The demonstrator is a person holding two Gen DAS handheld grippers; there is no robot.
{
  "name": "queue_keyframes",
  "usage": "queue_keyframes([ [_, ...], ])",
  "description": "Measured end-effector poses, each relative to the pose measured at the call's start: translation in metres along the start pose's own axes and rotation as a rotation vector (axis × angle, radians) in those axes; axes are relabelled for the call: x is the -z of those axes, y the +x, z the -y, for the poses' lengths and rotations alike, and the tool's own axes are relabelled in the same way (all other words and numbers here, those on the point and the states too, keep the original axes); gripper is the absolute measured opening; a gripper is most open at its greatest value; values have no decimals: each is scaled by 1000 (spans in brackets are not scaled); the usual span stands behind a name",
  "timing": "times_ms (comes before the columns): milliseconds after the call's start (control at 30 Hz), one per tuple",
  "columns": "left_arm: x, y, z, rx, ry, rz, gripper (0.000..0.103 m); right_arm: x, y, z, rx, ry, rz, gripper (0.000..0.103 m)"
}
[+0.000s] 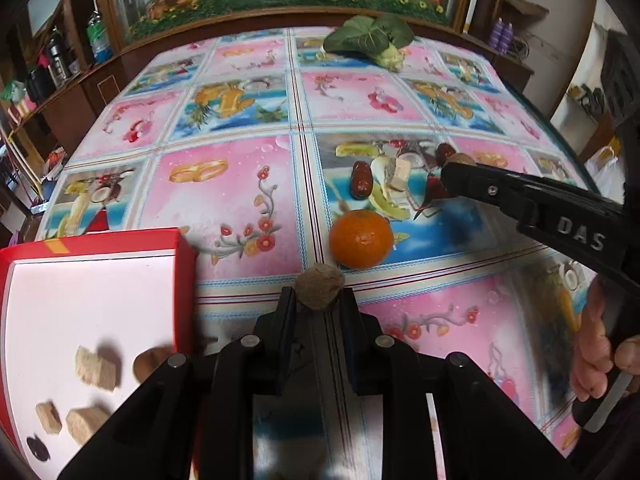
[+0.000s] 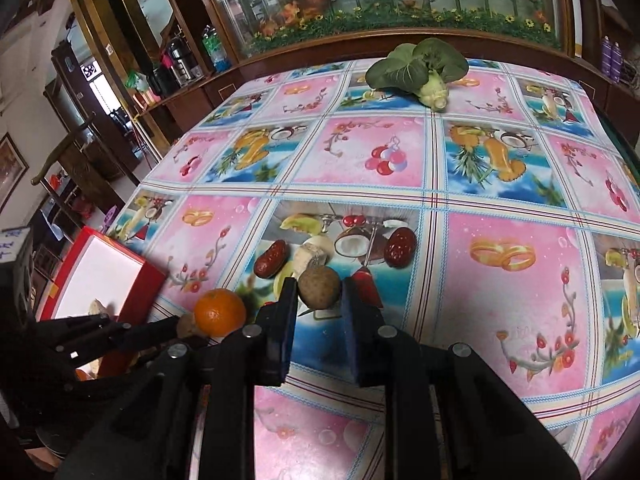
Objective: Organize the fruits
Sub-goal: 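Grasp a brown ball with the right tool while the left tool grasps a beige ball, then carry the brown ball and beige ball into the tray and release both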
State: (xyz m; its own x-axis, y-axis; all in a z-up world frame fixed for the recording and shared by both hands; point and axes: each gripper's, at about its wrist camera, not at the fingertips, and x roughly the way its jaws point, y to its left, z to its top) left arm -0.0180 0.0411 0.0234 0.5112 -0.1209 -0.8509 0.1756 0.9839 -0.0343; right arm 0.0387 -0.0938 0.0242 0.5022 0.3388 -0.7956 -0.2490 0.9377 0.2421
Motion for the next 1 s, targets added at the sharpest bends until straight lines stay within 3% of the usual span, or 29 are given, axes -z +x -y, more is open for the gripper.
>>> queue_keyframes([
  [167,8,-47,-7,-6,-20,113,21,-1,-9,1,1,9,45,24],
  [333,29,-98,-26,-42,-47,229,21,-7,-35,19,2,77,179,24],
  [433,42,-116,-43,-70,-74,268,21,-7,-45,36,27,138,238,24],
  [600,63,-130,-81,-124,-144,296,21,-4,-41,38,20,173,239,24],
  [700,73,-129,-107,-153,-197,291,21,4,-37,13,-51,150,208,24],
  [1000,104,-131,-149,-217,-256,280,21,39,-27,-138,-278,-102,130,24],
])
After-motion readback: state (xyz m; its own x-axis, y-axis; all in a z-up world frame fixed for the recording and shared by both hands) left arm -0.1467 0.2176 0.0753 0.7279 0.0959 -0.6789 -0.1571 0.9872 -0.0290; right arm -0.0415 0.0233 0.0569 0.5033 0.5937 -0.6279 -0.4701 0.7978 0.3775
